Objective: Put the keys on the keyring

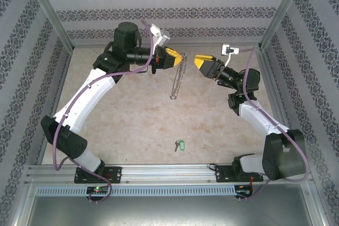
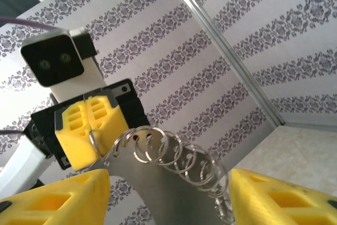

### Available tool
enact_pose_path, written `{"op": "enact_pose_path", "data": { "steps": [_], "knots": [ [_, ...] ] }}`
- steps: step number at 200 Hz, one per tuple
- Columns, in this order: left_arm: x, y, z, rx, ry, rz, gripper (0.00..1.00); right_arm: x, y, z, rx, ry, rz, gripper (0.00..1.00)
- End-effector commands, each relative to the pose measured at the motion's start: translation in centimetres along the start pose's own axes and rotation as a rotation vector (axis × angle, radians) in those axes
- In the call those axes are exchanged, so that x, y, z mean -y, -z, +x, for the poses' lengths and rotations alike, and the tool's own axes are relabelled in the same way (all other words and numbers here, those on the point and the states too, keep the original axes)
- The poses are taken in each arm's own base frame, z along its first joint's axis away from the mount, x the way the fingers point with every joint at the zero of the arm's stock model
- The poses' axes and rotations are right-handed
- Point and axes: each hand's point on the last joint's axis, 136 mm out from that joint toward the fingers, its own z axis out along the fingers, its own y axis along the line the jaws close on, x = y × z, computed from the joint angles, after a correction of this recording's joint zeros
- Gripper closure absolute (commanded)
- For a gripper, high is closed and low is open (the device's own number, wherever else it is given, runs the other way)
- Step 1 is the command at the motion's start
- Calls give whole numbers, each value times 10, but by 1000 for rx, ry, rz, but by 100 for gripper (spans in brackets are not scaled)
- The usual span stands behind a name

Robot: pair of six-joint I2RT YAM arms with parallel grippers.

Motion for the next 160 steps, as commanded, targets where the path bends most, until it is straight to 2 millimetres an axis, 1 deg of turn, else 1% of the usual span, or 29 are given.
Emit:
{"op": "enact_pose_path", "data": {
  "steps": [1, 24, 39, 61, 80, 100, 122, 160],
  "knots": [
    [13, -4, 8, -52, -34, 75, 100, -20, -2, 12, -23, 74, -63, 42],
    [13, -6, 10, -62, -30, 89, 100, -27, -8, 22, -42, 86, -92, 50],
    [13, -6, 10, -64, -31, 94, 100, -30, -12, 27, -52, 88, -107, 58],
    [12, -7, 11, -66, -24, 102, 100, -29, -15, 32, -52, 82, -110, 67],
    [12, -8, 11, -65, -22, 105, 100, -27, -14, 35, -50, 75, -106, 72],
    [12, -8, 10, -63, -22, 110, 100, -26, -13, 37, -44, 72, -101, 73],
    [13, -9, 11, -63, -19, 117, 100, -30, -14, 35, -39, 78, -108, 75],
    [13, -9, 11, -62, -16, 127, 100, -36, -16, 28, -23, 96, -118, 75]
  ]
}}
